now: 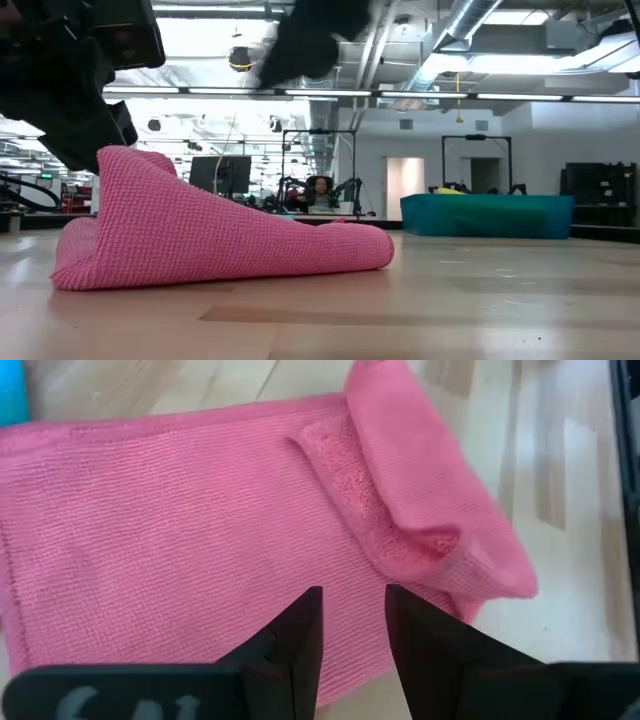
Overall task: Fold microfiber towels
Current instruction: Fold the pink microfiber towel
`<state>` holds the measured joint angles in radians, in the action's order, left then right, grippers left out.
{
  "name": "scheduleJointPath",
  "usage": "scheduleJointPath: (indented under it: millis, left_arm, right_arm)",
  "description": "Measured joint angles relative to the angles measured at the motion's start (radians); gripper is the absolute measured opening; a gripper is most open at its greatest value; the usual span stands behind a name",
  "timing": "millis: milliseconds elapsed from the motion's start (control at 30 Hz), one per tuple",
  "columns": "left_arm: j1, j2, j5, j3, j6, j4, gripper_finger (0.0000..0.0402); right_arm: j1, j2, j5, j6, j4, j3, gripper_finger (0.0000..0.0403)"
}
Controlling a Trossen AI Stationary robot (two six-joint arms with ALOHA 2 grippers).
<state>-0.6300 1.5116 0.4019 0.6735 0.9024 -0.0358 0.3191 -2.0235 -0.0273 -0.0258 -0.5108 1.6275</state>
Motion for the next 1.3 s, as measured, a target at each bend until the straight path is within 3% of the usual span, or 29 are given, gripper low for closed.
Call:
scheduleJointPath:
  millis: [167, 300, 833, 1300]
  left_arm:
    - [0.0, 0.008, 0.034, 0.0, -0.001, 0.065, 0.0102]
    - [-0.001, 0.039, 0.082, 0.0, -0.018, 0.101, 0.0102]
    - [0.001, 0.079, 0.108, -0.003, -0.014, 0.098, 0.0102]
    - [0.002, 0.094, 0.119, -0.003, -0.007, 0.072, 0.0102]
  right_arm:
    - [-0.002, 0.072, -0.002, -0.018, -0.194, -0.095, 0.0203]
    - [0.008, 0.081, -0.007, -0.02, -0.113, -0.197, 0.0198]
    - [-0.001, 0.072, -0.054, 0.031, 0.141, -0.345, 0.0191]
    - [-0.034, 0.035, -0.061, 0.041, 0.24, -0.344, 0.0178]
